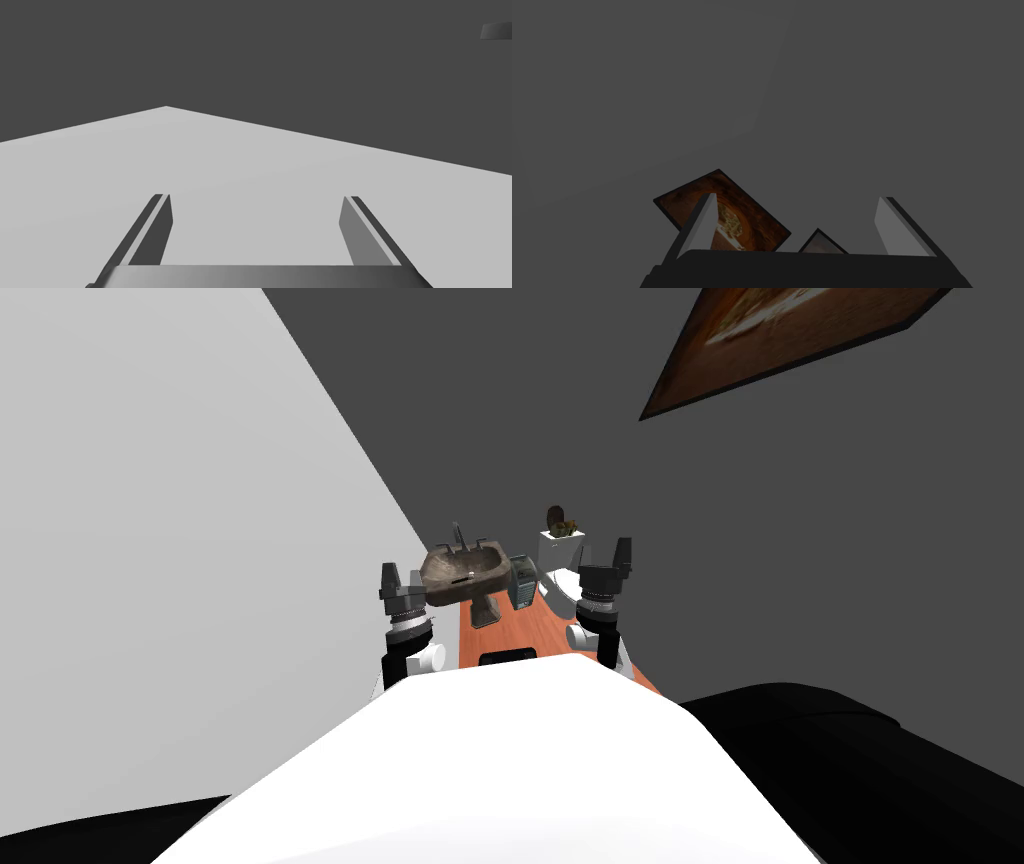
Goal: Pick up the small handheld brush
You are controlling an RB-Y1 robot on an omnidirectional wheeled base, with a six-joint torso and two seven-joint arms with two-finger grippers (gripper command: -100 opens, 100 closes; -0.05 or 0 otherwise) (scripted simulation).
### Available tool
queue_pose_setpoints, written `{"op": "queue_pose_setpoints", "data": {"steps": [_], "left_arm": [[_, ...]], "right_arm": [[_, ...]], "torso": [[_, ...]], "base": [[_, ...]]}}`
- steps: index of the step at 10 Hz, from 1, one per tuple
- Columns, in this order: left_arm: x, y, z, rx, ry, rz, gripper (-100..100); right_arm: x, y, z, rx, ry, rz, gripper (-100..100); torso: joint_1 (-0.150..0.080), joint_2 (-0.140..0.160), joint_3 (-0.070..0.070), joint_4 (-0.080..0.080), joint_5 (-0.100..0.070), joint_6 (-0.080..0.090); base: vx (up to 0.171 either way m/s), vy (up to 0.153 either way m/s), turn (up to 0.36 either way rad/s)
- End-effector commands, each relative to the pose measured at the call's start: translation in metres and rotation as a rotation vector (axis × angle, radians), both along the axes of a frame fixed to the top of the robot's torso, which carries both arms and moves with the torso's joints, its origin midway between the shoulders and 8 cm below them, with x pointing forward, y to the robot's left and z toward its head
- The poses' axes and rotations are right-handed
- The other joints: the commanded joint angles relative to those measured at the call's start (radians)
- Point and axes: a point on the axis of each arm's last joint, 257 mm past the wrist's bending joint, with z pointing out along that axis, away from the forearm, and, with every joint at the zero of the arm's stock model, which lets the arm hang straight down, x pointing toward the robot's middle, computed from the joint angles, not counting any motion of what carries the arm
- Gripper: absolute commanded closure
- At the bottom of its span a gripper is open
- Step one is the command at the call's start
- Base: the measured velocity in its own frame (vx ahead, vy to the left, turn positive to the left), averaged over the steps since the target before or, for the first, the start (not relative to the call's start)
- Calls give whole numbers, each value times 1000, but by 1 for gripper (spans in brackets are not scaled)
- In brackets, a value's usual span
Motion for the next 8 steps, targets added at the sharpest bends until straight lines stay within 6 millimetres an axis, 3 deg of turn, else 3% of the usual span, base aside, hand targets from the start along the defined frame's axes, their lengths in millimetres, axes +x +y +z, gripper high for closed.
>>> {"op": "queue_pose_setpoints", "data": {"steps": [1, 8], "left_arm": [[4, -2, -3, 15, 21, -23, -100], [32, -7, -26, 4, 168, -127, -100]], "right_arm": [[0, 0, 0, 0, 0, 0, 0], [0, 0, 0, 0, 0, 0, 0]], "torso": [[0, 0, 0, 0, 0, 0], [1, -2, -1, 0, 0, 0]], "base": [[8, 0, 7], [26, 5, 10]]}}
